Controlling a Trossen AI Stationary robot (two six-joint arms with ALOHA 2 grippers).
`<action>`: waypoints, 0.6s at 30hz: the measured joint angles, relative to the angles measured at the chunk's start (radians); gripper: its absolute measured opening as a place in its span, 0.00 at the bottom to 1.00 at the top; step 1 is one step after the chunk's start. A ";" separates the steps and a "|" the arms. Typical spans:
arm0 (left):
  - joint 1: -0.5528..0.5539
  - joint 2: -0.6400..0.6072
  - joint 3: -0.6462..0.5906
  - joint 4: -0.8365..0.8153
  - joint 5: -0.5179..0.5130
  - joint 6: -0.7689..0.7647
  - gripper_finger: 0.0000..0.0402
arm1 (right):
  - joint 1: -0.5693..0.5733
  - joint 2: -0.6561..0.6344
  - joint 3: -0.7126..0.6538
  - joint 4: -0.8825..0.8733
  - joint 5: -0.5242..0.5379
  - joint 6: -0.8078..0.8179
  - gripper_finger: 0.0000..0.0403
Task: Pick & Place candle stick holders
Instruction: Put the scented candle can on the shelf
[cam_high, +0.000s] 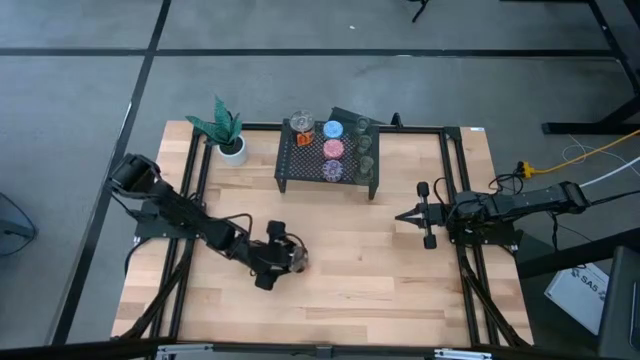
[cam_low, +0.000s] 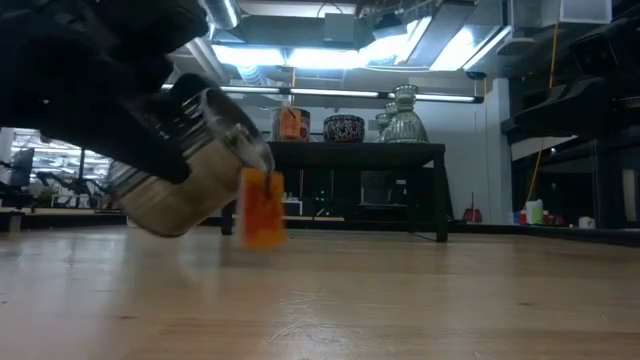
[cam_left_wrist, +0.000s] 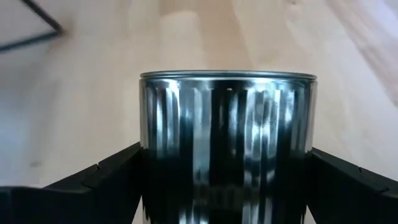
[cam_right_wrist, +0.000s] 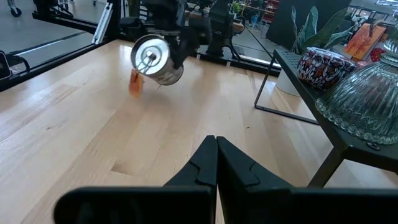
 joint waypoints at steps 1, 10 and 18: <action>-0.005 0.000 0.000 0.005 -0.024 0.008 0.89 | 0.000 0.000 0.000 0.000 0.000 0.000 0.01; 0.010 -0.001 0.000 0.011 0.036 -0.013 0.94 | 0.000 0.000 0.000 0.000 0.000 0.000 0.01; 0.024 -0.001 0.000 -0.025 0.079 -0.064 0.94 | 0.000 0.000 0.000 0.000 0.000 0.000 0.01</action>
